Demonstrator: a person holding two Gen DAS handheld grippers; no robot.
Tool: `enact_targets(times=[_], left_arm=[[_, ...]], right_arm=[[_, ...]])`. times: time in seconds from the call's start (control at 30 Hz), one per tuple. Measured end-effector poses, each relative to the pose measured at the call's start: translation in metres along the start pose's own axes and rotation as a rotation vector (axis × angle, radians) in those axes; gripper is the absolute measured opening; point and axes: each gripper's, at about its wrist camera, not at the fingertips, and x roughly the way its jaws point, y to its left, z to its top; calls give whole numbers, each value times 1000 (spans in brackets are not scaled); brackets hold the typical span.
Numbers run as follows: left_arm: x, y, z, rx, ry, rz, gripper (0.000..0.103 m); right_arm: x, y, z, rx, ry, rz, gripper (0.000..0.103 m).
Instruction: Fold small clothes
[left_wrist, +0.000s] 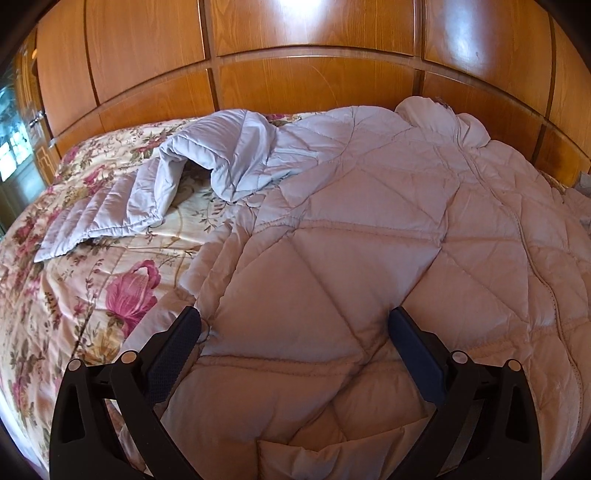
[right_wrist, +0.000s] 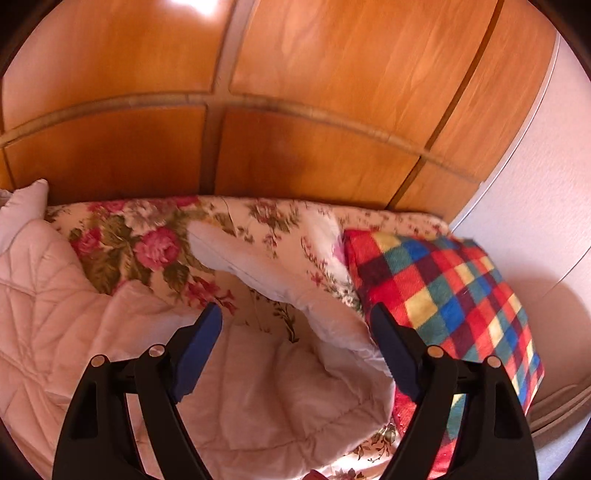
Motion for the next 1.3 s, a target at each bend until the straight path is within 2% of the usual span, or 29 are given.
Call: enact_targets(times=[0.03,0.07,0.1,0.13,0.17,0.27,0.4,0.53,0.67,0.77,0.87,1.0,1.17,1.3], left_arm=[[1,0,0,1,1,1,100],[1,-1,0,2,2,2,100],[1,-1,0,4,2,4,100],[2,-2,0,4,3,5,100],[2,-2,-1,4,3,5,100],[2,-2,-1,3,3,5,100],[2,-2,-1,2,2,4,100],[-1,0,-2,-13,-13,-8,100],[-10,8,-4,-63,-62,-5,100],[-15,18,-5,-116,-86,-33,100],[-15,25,-7,-158,-90,-49,100],[-16,30,-9,-195,-93,-82,100],[-15,31,-11,-204,-91,-91,100],[-15,33,-11,-212,-87,-99,100]], right_arm=[[4,-2,-2,-4,7,-2,70],[7,-4,-5,-11,17,-3,55],[11,-6,-8,-19,33,-1,45],[14,-7,-11,-22,55,-3,29],[16,-5,-12,-23,70,-6,21],[19,-10,-21,-1,85,6,12],[7,-20,-26,106,59,28,8],[-29,-27,-21,256,-34,135,7],[-77,-11,-8,291,-148,205,7],[-108,8,0,308,-210,275,7],[-139,42,7,297,-262,372,7],[-161,92,5,246,-285,463,7],[-168,178,-9,153,-257,601,7],[-159,242,-27,82,-188,719,9]])
